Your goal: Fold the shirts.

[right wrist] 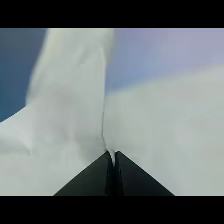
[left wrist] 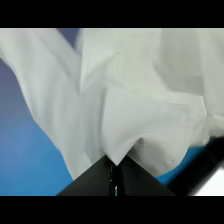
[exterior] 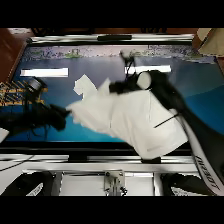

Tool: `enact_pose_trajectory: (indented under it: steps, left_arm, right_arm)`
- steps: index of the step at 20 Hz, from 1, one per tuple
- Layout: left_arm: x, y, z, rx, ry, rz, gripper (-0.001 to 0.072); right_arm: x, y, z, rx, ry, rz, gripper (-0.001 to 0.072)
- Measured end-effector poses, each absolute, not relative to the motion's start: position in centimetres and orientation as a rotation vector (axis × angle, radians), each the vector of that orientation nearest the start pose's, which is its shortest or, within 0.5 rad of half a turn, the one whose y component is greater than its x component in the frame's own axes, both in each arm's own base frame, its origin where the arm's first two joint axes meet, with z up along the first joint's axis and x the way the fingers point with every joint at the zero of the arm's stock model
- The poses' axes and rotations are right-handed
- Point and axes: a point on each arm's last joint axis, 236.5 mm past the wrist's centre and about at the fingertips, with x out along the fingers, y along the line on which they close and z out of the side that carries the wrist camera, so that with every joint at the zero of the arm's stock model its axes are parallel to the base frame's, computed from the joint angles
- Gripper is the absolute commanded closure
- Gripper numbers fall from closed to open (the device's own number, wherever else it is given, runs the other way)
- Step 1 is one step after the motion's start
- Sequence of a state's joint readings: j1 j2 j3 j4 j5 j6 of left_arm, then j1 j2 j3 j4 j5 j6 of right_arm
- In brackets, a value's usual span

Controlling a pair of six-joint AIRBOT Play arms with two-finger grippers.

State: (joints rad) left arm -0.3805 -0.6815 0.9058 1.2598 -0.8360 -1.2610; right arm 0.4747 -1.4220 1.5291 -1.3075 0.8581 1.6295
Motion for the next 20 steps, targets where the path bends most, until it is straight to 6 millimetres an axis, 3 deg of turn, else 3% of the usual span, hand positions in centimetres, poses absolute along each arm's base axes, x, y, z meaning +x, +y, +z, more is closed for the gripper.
enact_pose_trajectory:
  steps: [2,4,5,6,7,8,9,10,11,14,16,18,19,20]
  left_arm:
    - [33.0,-16.8,26.9,0.044,0.279,-0.537,0.0666]
    - [33.2,-15.2,36.8,-0.031,0.006,-0.479,0.0665]
    - [32.4,-14.4,41.2,-0.058,-0.107,-0.462,0.0666]
    - [31.5,-13.8,44.2,-0.078,-0.179,-0.456,0.0665]
    - [30.7,-13.5,46.1,-0.080,-0.219,-0.455,0.0665]
    - [30.1,-13.4,46.9,-0.064,-0.226,-0.460,0.0666]
    - [29.9,-13.7,46.4,-0.039,-0.190,-0.472,0.0665]
    - [30.1,-14.2,44.4,0.000,-0.110,-0.490,0.0665]
    - [30.5,-14.9,41.4,0.036,-0.001,-0.513,0.0666]
    - [30.1,-16.3,26.7,0.149,0.491,-0.600,0.0668]
    - [27.7,-16.0,16.9,0.203,0.791,-0.647,0.0668]
    - [24.5,-15.4,9.2,0.234,1.022,-0.689,0.0663]
    - [22.7,-14.9,6.1,0.247,1.122,-0.705,0.0582]
    - [21.2,-14.3,3.7,0.260,1.199,-0.713,0.0268]
  right_arm:
    - [46.6,25.9,27.3,0.173,0.439,0.538,0.0655]
    - [44.4,23.1,39.9,0.226,0.111,0.534,0.0655]
    - [42.4,21.7,44.4,0.242,-0.002,0.534,0.0655]
    - [39.7,20.2,48.2,0.247,-0.086,0.536,0.0655]
    - [37.9,19.4,49.8,0.243,-0.109,0.539,0.0655]
    - [36.1,18.7,50.0,0.222,-0.084,0.541,0.0656]
    - [35.0,18.3,48.8,0.187,-0.017,0.536,0.0655]
    - [34.3,18.0,46.3,0.155,0.093,0.528,0.0655]
    - [33.8,17.8,42.4,0.118,0.243,0.515,0.0655]
    - [31.2,17.8,28.7,0.013,0.712,0.479,0.0655]
    - [28.4,18.3,19.6,-0.057,0.982,0.460,0.0655]
    - [25.7,18.6,12.3,-0.102,1.169,0.428,0.0655]
    - [24.1,18.9,8.9,-0.113,1.249,0.414,0.0655]
    - [22.8,19.1,6.2,-0.121,1.305,0.398,0.0655]
